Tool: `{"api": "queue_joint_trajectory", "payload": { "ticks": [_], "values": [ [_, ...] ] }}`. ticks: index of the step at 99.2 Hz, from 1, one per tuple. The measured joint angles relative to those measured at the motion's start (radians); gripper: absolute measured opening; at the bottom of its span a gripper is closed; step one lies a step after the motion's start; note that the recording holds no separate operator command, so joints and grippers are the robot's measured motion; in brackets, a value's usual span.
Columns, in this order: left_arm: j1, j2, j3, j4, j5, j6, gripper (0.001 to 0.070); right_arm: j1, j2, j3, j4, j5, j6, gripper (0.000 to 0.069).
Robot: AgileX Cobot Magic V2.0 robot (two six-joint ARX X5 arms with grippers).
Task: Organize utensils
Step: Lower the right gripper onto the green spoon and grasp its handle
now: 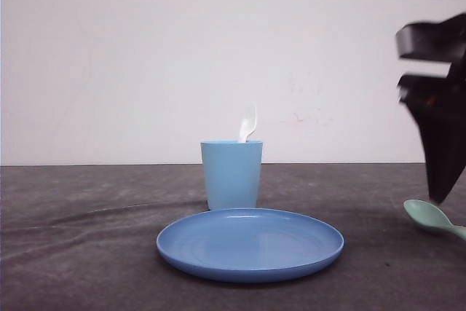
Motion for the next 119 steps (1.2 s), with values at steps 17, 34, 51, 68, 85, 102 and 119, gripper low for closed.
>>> {"api": "queue_joint_trajectory", "payload": {
  "ticks": [17, 34, 51, 68, 85, 102, 119],
  "values": [
    [0.000, -0.054, 0.000, -0.066, 0.001, 0.000, 0.0229, 0.018, 0.066, 0.000, 0.024, 0.015, 0.025, 0.0331],
    [0.000, -0.076, 0.000, -0.114, 0.001, 0.000, 0.0229, 0.024, 0.096, 0.000, 0.049, 0.026, 0.045, 0.0283],
    [0.000, -0.078, 0.000, -0.143, 0.001, 0.000, 0.0229, 0.024, 0.121, 0.000, 0.057, 0.037, 0.063, 0.0277],
    [0.000, -0.078, 0.000, -0.152, 0.001, 0.000, 0.0229, 0.027, 0.132, 0.000, 0.071, 0.037, 0.070, 0.0244],
    [-0.001, -0.078, 0.000, -0.154, 0.001, 0.000, 0.0229, 0.030, 0.131, 0.000, 0.079, 0.037, 0.073, 0.0132],
    [-0.001, -0.078, 0.000, -0.154, 0.001, 0.000, 0.0229, 0.030, 0.131, -0.001, 0.079, 0.037, 0.074, 0.0083],
    [-0.001, -0.078, 0.000, -0.154, 0.001, 0.000, 0.0229, 0.030, 0.131, -0.001, 0.079, 0.037, 0.075, 0.0079]
  ]
}}
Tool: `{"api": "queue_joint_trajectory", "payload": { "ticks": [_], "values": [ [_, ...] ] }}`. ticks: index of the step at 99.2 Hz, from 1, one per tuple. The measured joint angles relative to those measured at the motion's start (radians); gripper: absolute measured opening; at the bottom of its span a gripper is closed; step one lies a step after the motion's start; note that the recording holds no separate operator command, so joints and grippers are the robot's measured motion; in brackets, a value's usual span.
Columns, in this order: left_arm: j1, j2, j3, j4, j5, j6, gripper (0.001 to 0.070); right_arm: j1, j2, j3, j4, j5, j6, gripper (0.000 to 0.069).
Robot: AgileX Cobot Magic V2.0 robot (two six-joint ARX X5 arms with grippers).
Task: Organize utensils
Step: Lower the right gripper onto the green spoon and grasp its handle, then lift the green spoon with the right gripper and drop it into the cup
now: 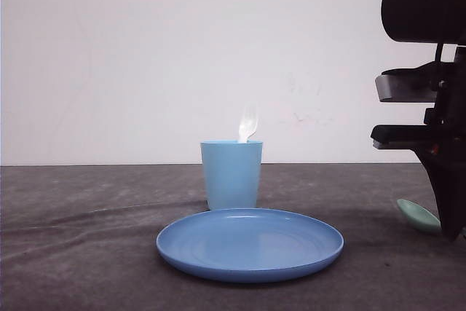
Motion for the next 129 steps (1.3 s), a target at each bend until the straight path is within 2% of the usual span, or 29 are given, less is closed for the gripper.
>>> {"api": "queue_joint_trajectory", "payload": {
  "ticks": [21, 36, 53, 64, 85, 129],
  "values": [
    [0.000, -0.005, 0.000, -0.003, 0.000, 0.000, 0.0229, 0.000, -0.014, 0.002, 0.003, 0.005, -0.004, 0.0076],
    [0.000, -0.005, 0.000, -0.003, 0.000, 0.000, 0.0229, 0.010, -0.105, 0.067, -0.003, 0.008, -0.031, 0.0076],
    [0.000, -0.005, 0.000, -0.003, 0.000, -0.013, 0.0229, 0.075, -0.221, 0.177, 0.135, 0.007, -0.070, 0.0076],
    [0.000, -0.005, 0.000, -0.003, 0.000, -0.016, 0.0229, 0.127, -0.231, 0.210, 0.260, 0.003, -0.104, 0.0076],
    [0.000, -0.005, 0.000, -0.008, 0.000, -0.027, 0.0229, 0.203, -0.144, 0.211, 0.484, 0.003, -0.184, 0.0076],
    [0.000, -0.005, 0.000, -0.008, 0.000, -0.043, 0.0229, 0.230, 0.158, 0.211, 0.846, 0.004, -0.302, 0.0076]
  ]
}}
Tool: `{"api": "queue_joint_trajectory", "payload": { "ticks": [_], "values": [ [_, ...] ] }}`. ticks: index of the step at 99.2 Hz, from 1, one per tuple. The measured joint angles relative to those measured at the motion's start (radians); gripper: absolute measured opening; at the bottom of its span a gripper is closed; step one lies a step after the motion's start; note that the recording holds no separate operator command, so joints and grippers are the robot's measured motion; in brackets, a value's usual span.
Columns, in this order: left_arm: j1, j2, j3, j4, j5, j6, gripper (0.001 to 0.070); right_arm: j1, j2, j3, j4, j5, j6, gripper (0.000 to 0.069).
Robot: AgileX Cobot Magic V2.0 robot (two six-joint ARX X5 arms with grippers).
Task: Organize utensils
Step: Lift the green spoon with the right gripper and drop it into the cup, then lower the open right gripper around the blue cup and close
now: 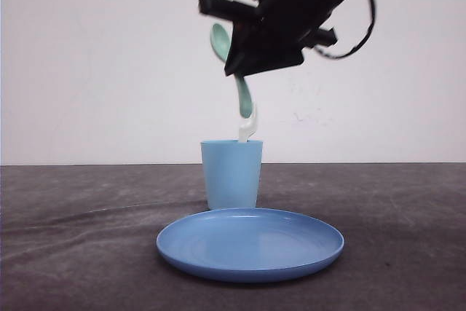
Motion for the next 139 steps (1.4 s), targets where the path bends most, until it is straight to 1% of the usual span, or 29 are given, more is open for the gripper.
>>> {"api": "queue_joint_trajectory", "payload": {
  "ticks": [10, 35, 41, 44, 47, 56, 59, 63, 68, 82, 95, 109, 112, 115, 127, 129, 139],
  "values": [
    [0.000, 0.000, 0.000, -0.001, 0.000, 0.000, 0.0229, 0.000, 0.046, 0.000, 0.051, 0.000, -0.015, 0.0076],
    [0.000, 0.000, 0.000, -0.022, 0.000, 0.000, 0.0229, 0.000, 0.122, 0.000, 0.063, 0.000, -0.027, 0.0076],
    [0.000, 0.000, 0.000, -0.031, 0.000, 0.000, 0.0229, 0.000, 0.131, 0.000, 0.061, 0.000, -0.027, 0.0090],
    [0.000, 0.000, 0.000, -0.032, 0.000, 0.000, 0.0229, 0.000, 0.134, 0.000, 0.061, 0.000, -0.028, 0.0113],
    [0.000, 0.000, 0.000, -0.032, 0.000, 0.000, 0.0229, 0.000, 0.134, 0.000, 0.062, 0.000, -0.028, 0.0150],
    [0.000, 0.000, 0.000, -0.032, 0.000, 0.000, 0.0229, 0.000, 0.134, 0.000, 0.075, 0.000, -0.028, 0.0309],
    [0.000, 0.000, 0.000, -0.032, 0.000, 0.000, 0.0229, 0.000, 0.134, 0.000, 0.075, 0.000, -0.028, 0.0351],
    [0.000, 0.000, 0.000, -0.032, 0.000, 0.000, 0.0229, 0.000, 0.134, 0.000, 0.070, 0.000, -0.028, 0.0386],
    [0.000, 0.000, 0.000, -0.032, 0.000, 0.000, 0.0229, 0.000, 0.132, 0.000, 0.054, 0.000, -0.028, 0.0407],
    [0.000, 0.000, 0.000, -0.033, 0.000, 0.000, 0.0229, 0.000, 0.082, 0.000, -0.029, 0.000, -0.028, 0.0422],
    [0.000, 0.000, 0.000, -0.034, 0.000, 0.000, 0.0229, 0.013, -0.043, 0.000, -0.116, 0.000, -0.027, 0.0422],
    [0.000, 0.000, 0.000, -0.034, 0.000, 0.000, 0.0229, 0.039, -0.182, 0.000, -0.275, 0.000, -0.012, 0.0431],
    [0.000, 0.000, 0.000, -0.034, 0.000, 0.000, 0.0229, 0.044, -0.206, 0.000, -0.314, -0.001, 0.000, 0.0449],
    [0.000, 0.000, 0.000, -0.034, 0.000, 0.000, 0.0229, 0.048, -0.229, 0.000, -0.352, 0.000, 0.013, 0.0481],
    [0.000, 0.000, 0.000, -0.034, 0.000, 0.000, 0.0229, 0.061, -0.285, 0.000, -0.487, -0.001, 0.084, 0.0661],
    [0.000, 0.000, 0.000, -0.034, 0.000, 0.000, 0.0229, 0.063, -0.287, 0.000, -0.506, -0.001, 0.096, 0.0681],
    [0.000, 0.000, 0.000, -0.035, 0.000, 0.000, 0.0229, 0.066, -0.280, 0.000, -0.605, -0.001, 0.148, 0.0680]
  ]
}}
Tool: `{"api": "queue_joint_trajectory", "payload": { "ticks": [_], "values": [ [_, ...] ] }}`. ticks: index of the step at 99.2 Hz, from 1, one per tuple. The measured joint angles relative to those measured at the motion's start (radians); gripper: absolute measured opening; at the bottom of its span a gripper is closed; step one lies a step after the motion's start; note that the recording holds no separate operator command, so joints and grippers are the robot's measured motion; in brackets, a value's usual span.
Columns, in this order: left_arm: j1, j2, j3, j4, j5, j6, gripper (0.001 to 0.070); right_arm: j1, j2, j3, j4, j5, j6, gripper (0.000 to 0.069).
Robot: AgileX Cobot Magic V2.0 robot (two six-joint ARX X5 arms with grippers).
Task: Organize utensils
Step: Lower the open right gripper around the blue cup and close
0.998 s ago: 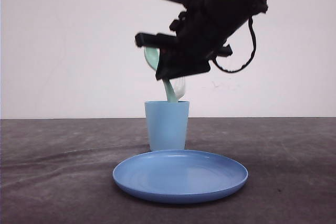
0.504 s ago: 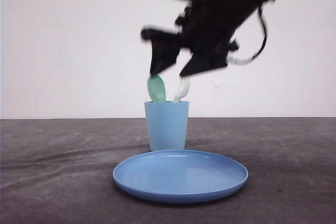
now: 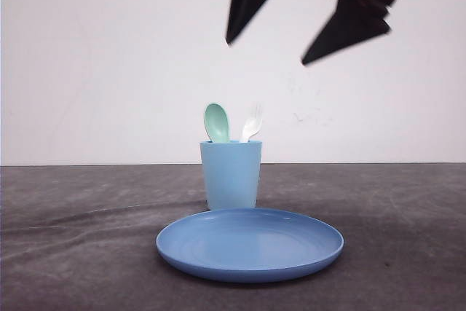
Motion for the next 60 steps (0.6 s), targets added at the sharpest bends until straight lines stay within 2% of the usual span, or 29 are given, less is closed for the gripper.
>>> {"api": "queue_joint_trajectory", "payload": {
  "ticks": [25, 60],
  "values": [
    [0.000, 0.000, 0.000, -0.001, 0.000, -0.013, 0.0229, 0.000, 0.098, 0.000, -0.038, 0.000, 0.080, 0.0680],
    [0.000, 0.000, 0.000, -0.008, 0.000, -0.022, 0.0229, -0.017, 0.290, 0.000, 0.098, -0.005, 0.116, 0.0680]
  ]
}}
